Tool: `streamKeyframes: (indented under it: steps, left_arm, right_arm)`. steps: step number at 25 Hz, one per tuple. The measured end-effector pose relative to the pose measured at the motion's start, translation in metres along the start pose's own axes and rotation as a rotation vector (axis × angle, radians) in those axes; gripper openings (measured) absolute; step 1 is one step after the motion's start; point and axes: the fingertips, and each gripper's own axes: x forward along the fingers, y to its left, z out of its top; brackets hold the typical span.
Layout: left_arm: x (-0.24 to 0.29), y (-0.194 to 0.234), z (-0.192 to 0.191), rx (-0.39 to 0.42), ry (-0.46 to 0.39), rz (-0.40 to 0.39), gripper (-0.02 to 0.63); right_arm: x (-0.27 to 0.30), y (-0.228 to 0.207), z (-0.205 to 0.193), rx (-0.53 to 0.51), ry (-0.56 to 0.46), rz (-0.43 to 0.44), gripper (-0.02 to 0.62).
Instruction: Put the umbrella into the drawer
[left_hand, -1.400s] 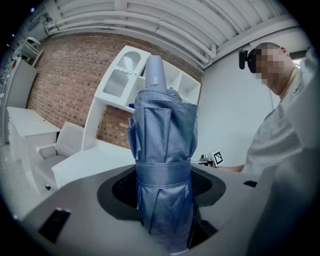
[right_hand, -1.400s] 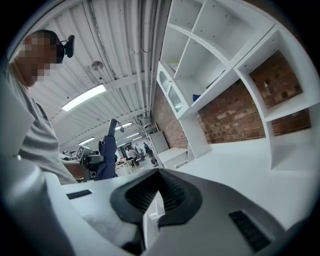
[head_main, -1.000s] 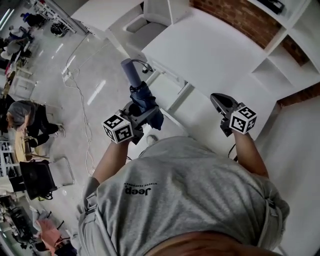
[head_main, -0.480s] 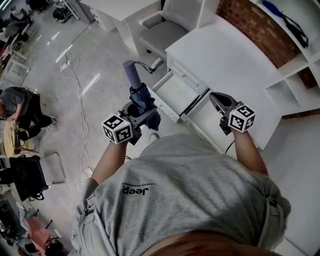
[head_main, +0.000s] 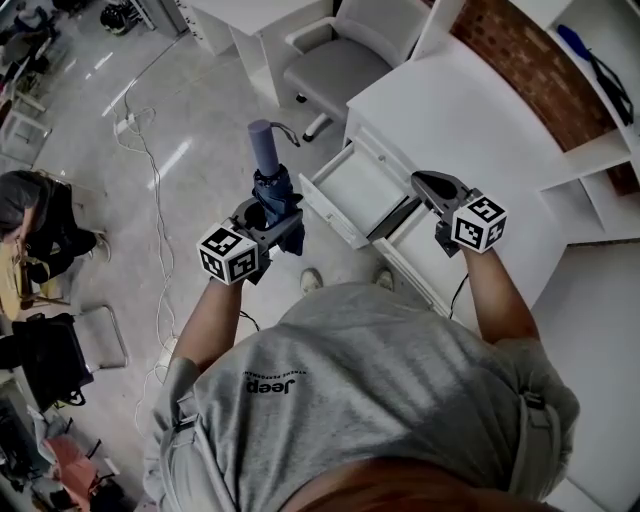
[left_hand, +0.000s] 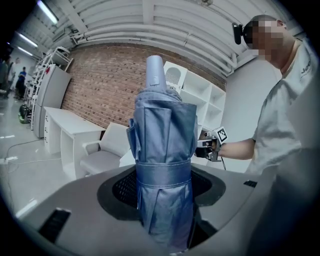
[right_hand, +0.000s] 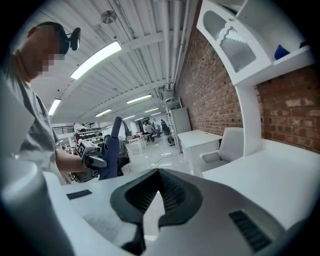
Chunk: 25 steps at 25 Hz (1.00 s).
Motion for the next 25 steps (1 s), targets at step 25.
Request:
streamKeyframes:
  steps: [25]
  left_arm:
    - [0.156, 0.116, -0.101, 0.118, 0.303, 0.094, 0.265]
  right_arm:
    - [0.119, -0.078, -0.094, -0.017, 0.099, 0.102, 0.008]
